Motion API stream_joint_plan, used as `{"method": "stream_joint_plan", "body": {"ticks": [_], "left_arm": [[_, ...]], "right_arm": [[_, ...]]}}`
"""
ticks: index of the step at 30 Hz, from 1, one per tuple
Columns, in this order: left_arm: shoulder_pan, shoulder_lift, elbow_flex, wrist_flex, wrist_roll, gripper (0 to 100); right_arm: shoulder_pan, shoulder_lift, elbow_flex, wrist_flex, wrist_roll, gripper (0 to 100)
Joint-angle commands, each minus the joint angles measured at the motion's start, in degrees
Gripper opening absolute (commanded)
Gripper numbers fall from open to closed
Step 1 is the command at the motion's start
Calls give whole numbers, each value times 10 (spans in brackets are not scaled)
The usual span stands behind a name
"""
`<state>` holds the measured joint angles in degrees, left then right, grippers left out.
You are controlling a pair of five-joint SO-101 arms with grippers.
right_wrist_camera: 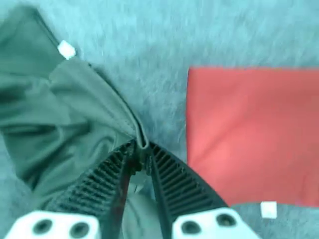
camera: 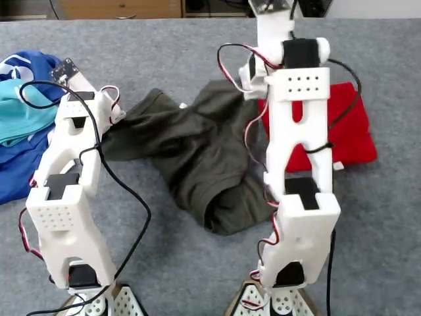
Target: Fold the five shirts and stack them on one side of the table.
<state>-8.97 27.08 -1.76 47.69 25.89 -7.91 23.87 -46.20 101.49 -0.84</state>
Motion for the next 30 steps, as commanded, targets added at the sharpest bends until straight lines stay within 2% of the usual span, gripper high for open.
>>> {"method": "stream_joint_plan", "body": {"ticks": [1,8,17,25,30], "left_arm": [[-7,-23,-7,-12,-4,19],[-8,-23,-7,-12,-4,19],[-8,-23,-7,-12,-4,19],[-8,-23,-4,-9,-4,19],[-9,-23,-4,-8,-5,19]], "right_arm": [[-6,-37,51,6,-7,1],[-18,-133,208,-19,-13,1],[-16,-418,605,-306,7,1],[17,-346,580,-316,7,1],[19,-195,536,-313,-12,1]]}}
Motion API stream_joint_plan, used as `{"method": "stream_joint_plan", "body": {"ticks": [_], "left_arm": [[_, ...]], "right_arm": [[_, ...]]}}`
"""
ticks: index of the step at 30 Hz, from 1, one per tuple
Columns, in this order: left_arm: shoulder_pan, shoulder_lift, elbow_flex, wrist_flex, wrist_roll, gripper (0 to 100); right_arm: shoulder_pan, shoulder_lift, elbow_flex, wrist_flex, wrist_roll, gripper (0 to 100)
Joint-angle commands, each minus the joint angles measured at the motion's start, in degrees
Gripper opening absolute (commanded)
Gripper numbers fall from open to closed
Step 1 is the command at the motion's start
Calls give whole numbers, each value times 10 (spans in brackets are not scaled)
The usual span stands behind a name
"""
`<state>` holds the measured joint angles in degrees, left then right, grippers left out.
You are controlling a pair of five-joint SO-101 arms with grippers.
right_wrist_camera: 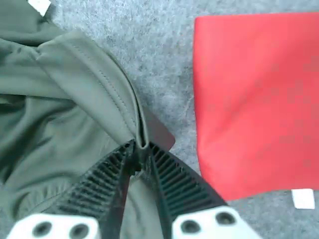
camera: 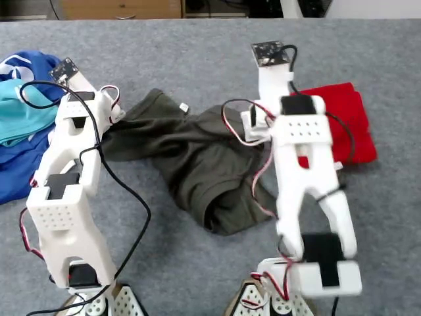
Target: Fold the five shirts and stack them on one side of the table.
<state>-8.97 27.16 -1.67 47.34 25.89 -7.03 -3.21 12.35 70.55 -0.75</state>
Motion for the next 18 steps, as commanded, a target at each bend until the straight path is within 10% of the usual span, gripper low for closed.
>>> {"method": "stream_joint_plan", "body": {"ticks": [1,18], "left_arm": [[-10,-24,-5,-4,-5,19],[-7,-24,-4,-7,-6,19]], "right_arm": [[10,121,-68,8,-17,1],[5,356,-212,20,4,1]]}}
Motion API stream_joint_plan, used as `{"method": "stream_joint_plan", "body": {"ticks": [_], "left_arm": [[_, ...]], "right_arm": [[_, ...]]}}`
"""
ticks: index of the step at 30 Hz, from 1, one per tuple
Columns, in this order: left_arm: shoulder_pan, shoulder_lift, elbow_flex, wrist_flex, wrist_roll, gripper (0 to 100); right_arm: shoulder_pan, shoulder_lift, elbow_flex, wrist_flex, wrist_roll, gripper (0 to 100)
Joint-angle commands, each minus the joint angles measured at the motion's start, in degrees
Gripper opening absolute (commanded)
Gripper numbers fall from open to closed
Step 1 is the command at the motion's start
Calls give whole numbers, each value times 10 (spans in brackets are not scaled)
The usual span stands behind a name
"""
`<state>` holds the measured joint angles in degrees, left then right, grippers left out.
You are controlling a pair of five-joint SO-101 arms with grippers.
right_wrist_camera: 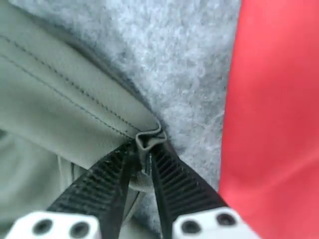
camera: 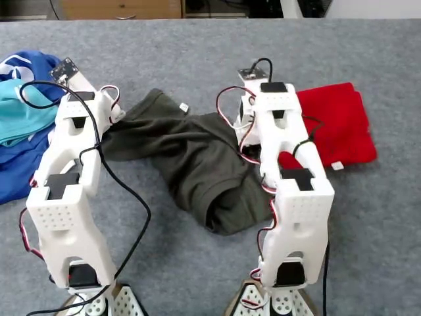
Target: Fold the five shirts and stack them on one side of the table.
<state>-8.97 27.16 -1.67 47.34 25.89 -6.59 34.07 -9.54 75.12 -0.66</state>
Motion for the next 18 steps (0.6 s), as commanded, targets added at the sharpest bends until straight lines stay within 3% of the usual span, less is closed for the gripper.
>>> {"method": "stream_joint_plan", "body": {"ticks": [1,9,14,18], "left_arm": [[-5,-24,-4,-7,-6,19],[-2,-24,-3,-6,-7,19],[-1,-24,-2,-4,-7,19],[1,-30,11,4,-27,19]], "right_arm": [[0,-32,30,-50,3,1],[-29,-345,436,-394,40,1],[6,-279,360,-329,28,1],[19,-118,146,-156,4,1]]}}
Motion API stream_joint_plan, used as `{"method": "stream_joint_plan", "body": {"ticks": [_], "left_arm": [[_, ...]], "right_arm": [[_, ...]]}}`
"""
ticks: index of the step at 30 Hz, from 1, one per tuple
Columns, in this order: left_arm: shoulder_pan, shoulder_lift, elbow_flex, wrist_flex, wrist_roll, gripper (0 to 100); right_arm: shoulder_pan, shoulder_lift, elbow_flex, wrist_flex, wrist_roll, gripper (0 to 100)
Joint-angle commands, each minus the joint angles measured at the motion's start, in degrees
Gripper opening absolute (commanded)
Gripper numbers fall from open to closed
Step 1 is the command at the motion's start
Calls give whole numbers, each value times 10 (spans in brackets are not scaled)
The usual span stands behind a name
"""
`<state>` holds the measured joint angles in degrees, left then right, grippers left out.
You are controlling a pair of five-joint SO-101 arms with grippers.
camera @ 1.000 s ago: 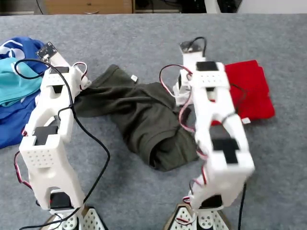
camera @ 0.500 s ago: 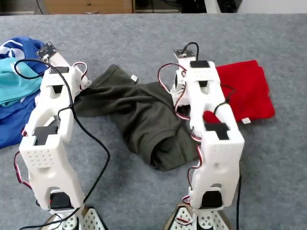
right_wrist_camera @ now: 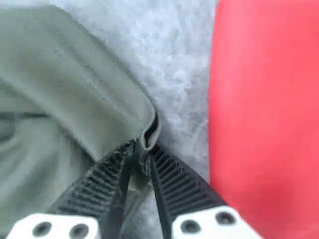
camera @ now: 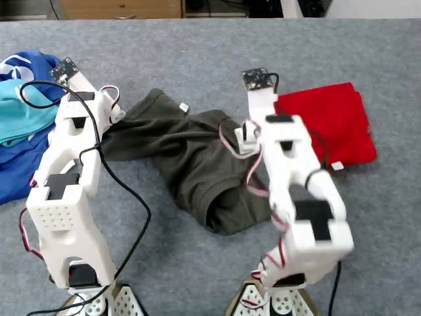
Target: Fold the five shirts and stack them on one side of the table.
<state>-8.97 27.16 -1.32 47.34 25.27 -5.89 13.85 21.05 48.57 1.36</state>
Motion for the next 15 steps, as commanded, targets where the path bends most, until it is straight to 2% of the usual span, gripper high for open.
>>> {"method": "stream_joint_plan", "body": {"ticks": [1,4,6,12,15], "left_arm": [[6,-33,13,4,-32,19],[20,-66,41,-3,-54,19],[32,-102,98,-49,-74,19],[48,-270,326,-269,-98,18],[43,-272,339,-296,-98,19]], "right_arm": [[17,120,-205,147,-29,1],[22,176,-285,209,-52,1],[20,167,-268,195,-52,1],[16,42,-95,59,-31,1],[6,-12,-27,2,-26,1]]}}
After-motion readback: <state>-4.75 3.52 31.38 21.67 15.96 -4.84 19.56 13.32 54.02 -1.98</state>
